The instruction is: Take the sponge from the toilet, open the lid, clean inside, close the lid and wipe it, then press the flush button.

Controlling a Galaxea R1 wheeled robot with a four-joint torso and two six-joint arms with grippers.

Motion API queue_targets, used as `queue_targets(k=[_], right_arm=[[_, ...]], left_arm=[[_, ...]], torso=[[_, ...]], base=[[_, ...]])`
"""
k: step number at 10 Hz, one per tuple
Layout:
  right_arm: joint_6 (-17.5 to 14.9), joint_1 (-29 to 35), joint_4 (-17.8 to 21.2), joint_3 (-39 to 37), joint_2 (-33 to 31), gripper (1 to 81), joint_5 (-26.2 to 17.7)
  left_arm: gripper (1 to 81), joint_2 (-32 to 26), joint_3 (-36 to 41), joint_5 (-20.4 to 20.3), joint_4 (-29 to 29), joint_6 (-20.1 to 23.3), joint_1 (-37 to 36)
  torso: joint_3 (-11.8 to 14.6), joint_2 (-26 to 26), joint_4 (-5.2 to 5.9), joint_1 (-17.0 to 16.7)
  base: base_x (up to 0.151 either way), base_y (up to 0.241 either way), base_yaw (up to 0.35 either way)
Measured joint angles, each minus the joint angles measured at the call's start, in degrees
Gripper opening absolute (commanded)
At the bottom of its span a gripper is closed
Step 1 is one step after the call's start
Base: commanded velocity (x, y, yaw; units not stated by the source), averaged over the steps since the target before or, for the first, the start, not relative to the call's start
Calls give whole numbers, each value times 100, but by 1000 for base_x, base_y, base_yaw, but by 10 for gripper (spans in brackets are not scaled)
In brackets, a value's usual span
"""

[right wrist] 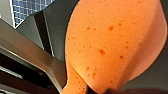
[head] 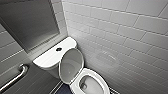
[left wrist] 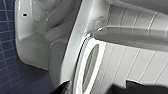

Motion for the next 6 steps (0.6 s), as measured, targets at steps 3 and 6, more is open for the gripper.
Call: queue_targets(k=[3, 6], right_arm=[[-2, 83, -22, -87, 28, 10, -67], [0, 291, -18, -141, 15, 10, 99]], left_arm=[[811, 812, -1447, 380, 2093, 485, 83], [811, 1623, -1930, 1399, 4351, 851, 555]], torso=[[0, 0, 0, 0], [0, 0, 0, 0]], base=[[0, 0, 0], [0, 0, 0]])
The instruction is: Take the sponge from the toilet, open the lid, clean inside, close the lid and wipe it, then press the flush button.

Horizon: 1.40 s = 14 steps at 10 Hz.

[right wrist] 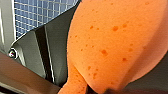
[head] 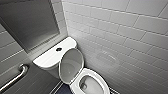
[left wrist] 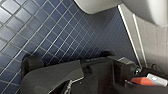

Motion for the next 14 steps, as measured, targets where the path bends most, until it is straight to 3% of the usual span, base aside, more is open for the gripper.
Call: queue_targets(k=[2, 4, 14], right_arm=[[0, 34, -2, -2, 18, 10, 13], [0, 33, 0, -9, 11, 10, 13], [0, 44, 0, -90, 52, 10, 13]], left_arm=[[811, 361, -20, 931, 870, 116, 215], [811, 544, -30, 1274, 1330, 185, 367], [811, 500, -16, 1261, 1436, 140, 912]], torso=[[0, 0, 0, 0], [0, 0, 0, 0], [0, -2, 0, 0]], base=[[0, 0, 0], [0, 0, 0], [0, 0, 0]])
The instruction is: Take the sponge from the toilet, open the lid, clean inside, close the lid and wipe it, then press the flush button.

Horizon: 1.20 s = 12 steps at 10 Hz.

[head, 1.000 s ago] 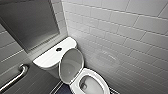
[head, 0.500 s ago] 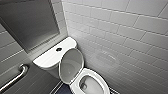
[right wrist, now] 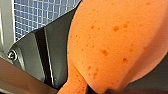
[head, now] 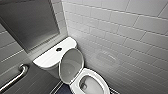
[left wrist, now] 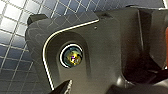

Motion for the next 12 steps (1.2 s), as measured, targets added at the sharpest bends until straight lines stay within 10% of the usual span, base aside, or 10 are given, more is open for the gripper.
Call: queue_targets(k=[8, 12], right_arm=[[1, 37, 0, -188, 107, 10, 13], [1, 41, 0, -295, 223, 10, 15]], left_arm=[[811, 226, -2, 639, 2, 105, 245], [811, 269, -4, 779, 2, 106, 350]], torso=[[22, 828, 0, -520], [631, 1576, 0, -1005]], base=[[0, 0, 0], [0, 0, 0]])
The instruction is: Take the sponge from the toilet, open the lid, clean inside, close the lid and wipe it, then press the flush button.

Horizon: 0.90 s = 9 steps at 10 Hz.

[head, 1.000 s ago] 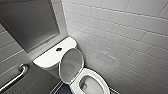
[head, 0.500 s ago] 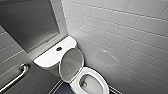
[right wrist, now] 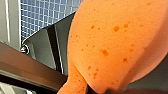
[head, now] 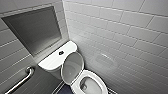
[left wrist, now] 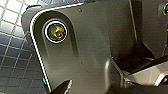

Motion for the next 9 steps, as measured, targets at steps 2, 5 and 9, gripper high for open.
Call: queue_targets(k=[2, 5, 9], right_arm=[[0, -22, 0, -135, 82, 10, -4], [-1, -77, -2, -332, 195, 10, -37], [-23, -173, -2, -656, 324, 10, -80]], left_arm=[[811, 83, 0, 301, 2, 7, 146], [811, 199, -9, 568, 7, 13, 393], [811, 251, -9, 581, 2, -39, 516]], torso=[[378, 422, 0, -276], [949, 1061, 0, -697], [1209, 1485, 0, -992]], base=[[0, 0, 0], [0, 0, 0], [0, 0, 0]])
